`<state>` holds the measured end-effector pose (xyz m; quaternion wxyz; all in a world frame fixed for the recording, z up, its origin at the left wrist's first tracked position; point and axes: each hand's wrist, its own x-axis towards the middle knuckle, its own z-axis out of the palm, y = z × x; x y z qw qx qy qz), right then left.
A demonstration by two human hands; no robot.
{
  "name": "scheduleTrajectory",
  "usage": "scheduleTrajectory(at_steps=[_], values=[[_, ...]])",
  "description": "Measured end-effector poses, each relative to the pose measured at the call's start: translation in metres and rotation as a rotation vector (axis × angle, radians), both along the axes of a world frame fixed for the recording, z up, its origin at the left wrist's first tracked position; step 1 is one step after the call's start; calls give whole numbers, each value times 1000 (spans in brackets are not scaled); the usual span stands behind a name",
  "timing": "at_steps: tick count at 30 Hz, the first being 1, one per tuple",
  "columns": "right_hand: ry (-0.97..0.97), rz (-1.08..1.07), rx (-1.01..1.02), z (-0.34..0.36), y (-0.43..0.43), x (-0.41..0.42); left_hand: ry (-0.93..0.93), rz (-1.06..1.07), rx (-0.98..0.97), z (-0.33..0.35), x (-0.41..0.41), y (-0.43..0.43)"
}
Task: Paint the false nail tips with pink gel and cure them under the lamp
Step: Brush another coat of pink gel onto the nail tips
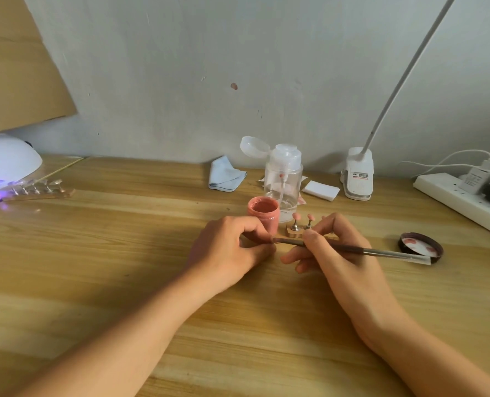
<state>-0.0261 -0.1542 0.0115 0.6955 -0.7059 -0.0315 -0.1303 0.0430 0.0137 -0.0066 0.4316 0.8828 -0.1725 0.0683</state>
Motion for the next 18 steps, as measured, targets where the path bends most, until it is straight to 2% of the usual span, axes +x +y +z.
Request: scheduleTrajectory(at_steps=[3,6,9,13,18], values=[[-32,-94,-19,-1,-1,1,4,-8,-14,1,-1,0],[-156,-173,-8,0,-3,-1,18,-15,-41,2,0,1],[-232,-147,-147,5,-2,-5,28,-22,-48,2,0,1],[-147,-40,-201,26,3,6,29,-3,-28,3,0,1],[53,-47,-319,54,6,41,32,12,-54,2,1,0]])
